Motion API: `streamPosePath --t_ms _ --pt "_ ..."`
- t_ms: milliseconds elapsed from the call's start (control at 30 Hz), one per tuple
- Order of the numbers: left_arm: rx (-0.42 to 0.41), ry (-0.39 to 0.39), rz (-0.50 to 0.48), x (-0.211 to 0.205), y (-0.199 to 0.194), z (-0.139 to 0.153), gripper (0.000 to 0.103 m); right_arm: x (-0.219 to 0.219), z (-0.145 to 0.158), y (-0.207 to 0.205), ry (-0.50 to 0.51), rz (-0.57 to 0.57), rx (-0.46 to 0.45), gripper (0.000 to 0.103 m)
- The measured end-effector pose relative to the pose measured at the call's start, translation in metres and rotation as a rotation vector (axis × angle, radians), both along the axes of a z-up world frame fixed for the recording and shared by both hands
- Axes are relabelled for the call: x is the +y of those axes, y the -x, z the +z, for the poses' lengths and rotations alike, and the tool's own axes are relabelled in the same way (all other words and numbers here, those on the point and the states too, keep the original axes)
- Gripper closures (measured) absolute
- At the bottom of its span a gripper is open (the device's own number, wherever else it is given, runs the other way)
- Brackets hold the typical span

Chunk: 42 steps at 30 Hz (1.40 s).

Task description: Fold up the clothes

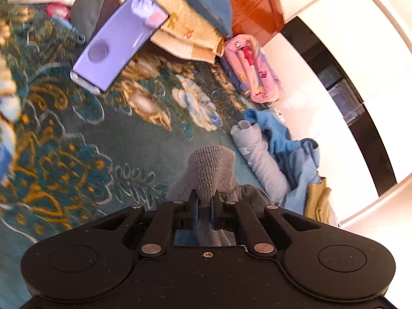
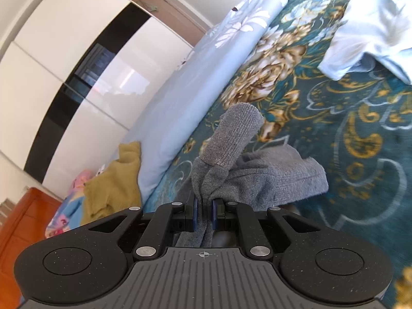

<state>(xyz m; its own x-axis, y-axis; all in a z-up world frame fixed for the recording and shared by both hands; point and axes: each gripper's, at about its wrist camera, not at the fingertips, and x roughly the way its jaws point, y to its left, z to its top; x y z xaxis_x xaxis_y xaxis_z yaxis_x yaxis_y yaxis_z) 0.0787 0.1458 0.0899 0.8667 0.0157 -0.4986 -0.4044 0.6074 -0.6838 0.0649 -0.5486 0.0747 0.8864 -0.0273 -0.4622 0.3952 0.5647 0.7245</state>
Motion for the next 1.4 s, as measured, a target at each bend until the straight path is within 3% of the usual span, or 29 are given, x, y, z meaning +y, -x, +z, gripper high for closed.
streamPosePath --t_ms 100,267,400,533,667,700,767,800,833,900,933,1000,1100,1233,1367,1400 --pt "0.025 0.000 -0.006 0.007 0.014 -0.006 0.098 0.001 -0.017 0.031 -0.016 0.001 0.027 0.095" --pt "0.111 0.009 -0.020 0.012 0.015 -0.028 0.096 -0.008 -0.063 0.052 -0.110 -0.034 0.158 0.094" --pt "0.143 0.004 -0.043 0.015 0.014 -0.029 0.094 -0.006 -0.069 0.058 -0.128 -0.038 0.166 0.092" --pt "0.144 -0.110 -0.094 0.013 0.020 -0.014 0.074 -0.004 -0.052 0.066 -0.048 0.001 0.175 0.087" --pt "0.133 -0.240 -0.105 0.009 0.035 0.006 0.069 0.002 -0.031 0.082 0.096 0.053 0.206 0.084" --pt "0.120 -0.304 -0.140 0.005 0.036 0.014 0.068 0.005 -0.023 0.085 0.156 0.065 0.219 0.084" --pt "0.090 -0.448 -0.275 -0.014 0.028 0.028 0.054 0.017 -0.004 0.084 0.288 0.120 0.230 0.084" --pt "0.075 -0.519 -0.347 -0.024 0.024 0.034 0.053 0.026 0.006 0.077 0.347 0.179 0.226 0.080" --pt "0.063 -0.545 -0.419 -0.036 0.017 0.036 0.053 0.039 0.014 0.066 0.398 0.251 0.216 0.076" --pt "0.041 -0.556 -0.561 -0.060 0.001 0.037 0.049 0.069 0.029 0.038 0.488 0.412 0.186 0.057" --pt "0.030 -0.560 -0.633 -0.073 -0.007 0.037 0.048 0.086 0.034 0.024 0.529 0.487 0.172 0.055" --pt "0.034 -0.629 -0.749 -0.098 -0.020 0.029 0.036 0.120 0.035 -0.006 0.558 0.621 0.154 0.056" --pt "0.047 -0.748 -0.916 -0.137 -0.038 0.014 0.035 0.163 0.024 -0.044 0.548 0.791 0.158 0.056" --pt "0.073 -0.845 -0.987 -0.142 -0.051 0.008 0.035 0.198 0.011 -0.071 0.632 0.924 0.191 0.055" --pt "0.111 -0.923 -1.075 -0.138 -0.058 0.002 0.035 0.190 0.011 -0.082 0.686 0.998 0.196 0.039" --pt "0.123 -0.944 -1.098 -0.138 -0.059 -0.001 0.035 0.187 0.010 -0.084 0.714 1.024 0.205 0.039"
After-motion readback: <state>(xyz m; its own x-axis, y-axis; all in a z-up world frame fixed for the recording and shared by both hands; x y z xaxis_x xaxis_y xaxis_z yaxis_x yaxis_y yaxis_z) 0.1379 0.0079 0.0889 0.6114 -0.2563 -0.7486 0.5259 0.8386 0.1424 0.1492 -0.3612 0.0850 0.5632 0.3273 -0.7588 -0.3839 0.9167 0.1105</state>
